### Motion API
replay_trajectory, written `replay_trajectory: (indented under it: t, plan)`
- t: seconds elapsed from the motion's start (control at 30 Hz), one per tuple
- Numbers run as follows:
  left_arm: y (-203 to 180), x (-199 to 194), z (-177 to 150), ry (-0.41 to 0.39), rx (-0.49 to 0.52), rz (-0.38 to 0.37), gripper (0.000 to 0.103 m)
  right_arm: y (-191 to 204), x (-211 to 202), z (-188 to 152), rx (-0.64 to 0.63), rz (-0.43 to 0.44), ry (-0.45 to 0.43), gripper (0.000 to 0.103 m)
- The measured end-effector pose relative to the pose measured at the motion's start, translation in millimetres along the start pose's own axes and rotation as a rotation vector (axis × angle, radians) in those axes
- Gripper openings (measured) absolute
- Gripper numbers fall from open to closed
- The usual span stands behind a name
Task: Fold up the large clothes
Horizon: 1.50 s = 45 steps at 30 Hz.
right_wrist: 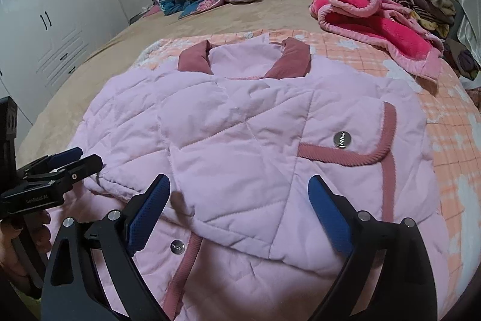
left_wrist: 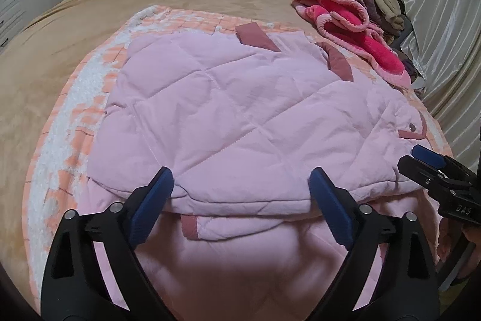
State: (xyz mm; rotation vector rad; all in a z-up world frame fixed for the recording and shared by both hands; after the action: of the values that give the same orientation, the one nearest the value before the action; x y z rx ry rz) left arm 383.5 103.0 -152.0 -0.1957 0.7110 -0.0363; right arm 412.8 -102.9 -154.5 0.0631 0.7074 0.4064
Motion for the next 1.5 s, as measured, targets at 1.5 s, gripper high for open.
replay_trajectory:
  t: [1.5]
  plan:
    - [-27.8,-117.2,47.8,-0.164,-0.082,-0.082,0.094,26.6,-140.2,44.6,0.019,0.02,-0.225,0.099]
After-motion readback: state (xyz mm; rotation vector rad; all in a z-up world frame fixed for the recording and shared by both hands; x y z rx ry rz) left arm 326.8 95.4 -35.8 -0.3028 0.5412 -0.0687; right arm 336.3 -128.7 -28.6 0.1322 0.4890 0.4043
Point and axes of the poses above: each gripper's, at about its wrist camera, not at the fingertips, and x roughly the way its jaws point, y to its left, z to its top, the point moved 10 cm from there along x, roughly the way its jaws point, and after that the axes turned 11 degrees about -y, right-handed, at the moved point
